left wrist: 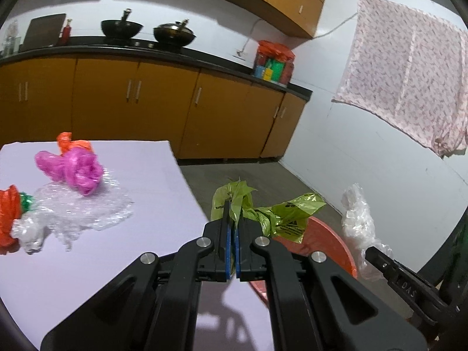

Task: Collect trash
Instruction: 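Carry the green and white bags over the orange wastebasket and open both grippers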

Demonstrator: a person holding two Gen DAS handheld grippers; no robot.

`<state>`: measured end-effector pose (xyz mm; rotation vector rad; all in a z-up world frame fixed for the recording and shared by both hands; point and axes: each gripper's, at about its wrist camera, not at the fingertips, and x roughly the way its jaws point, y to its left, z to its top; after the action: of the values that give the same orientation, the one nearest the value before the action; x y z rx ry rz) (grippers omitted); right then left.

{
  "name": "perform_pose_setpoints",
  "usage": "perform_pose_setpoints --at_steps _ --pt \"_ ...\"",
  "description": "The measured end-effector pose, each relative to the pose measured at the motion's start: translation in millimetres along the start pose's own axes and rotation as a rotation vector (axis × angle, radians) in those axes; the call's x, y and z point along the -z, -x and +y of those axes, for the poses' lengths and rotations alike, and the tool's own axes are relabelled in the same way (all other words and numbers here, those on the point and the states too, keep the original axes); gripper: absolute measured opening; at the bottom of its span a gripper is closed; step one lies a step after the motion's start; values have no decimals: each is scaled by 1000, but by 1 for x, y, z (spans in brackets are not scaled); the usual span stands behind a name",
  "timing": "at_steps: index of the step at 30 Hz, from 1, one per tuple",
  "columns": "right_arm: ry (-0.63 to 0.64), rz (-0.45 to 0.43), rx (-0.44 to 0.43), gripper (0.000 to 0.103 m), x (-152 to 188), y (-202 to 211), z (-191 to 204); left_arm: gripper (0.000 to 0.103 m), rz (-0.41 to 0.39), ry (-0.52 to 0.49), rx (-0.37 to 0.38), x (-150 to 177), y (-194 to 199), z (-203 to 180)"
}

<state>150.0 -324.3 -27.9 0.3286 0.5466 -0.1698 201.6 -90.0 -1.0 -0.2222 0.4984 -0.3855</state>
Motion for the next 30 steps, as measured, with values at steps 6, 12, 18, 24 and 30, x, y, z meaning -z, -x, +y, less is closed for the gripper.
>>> perform_pose_setpoints --at_steps 6,12,18,24,30 --pt "-17 1 25 16 -3 -7 -14 1 39 -26 29 7 -26 -23" --pt "-36 6 40 16 -3 -14 -28 1 71 -35 48 11 -45 -34" --pt "-58 12 47 16 -6 -24 -36 1 100 -44 62 15 -59 -44" --pt "-69 17 38 16 -7 -31 -46 1 123 -64 87 19 -69 -52" --pt "-91 19 34 38 -4 -34 -55 10 176 -65 117 26 -80 -54"
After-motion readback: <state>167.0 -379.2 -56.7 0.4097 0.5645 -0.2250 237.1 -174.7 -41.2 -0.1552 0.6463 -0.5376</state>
